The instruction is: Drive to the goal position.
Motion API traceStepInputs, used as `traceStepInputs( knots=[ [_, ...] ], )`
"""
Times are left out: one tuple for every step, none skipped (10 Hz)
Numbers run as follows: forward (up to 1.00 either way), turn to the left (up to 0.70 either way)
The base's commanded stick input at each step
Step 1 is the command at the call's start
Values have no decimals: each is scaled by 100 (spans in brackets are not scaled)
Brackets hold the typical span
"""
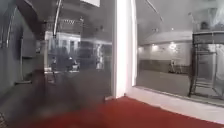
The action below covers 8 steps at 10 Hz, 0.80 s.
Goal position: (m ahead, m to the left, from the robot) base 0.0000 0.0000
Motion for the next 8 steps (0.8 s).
traceStepInputs(
  knots=[
    [45,0],
    [45,0],
    [45,0],
    [45,0],
    [45,0],
    [45,0],
    [45,0],
    [45,0]
  ],
)
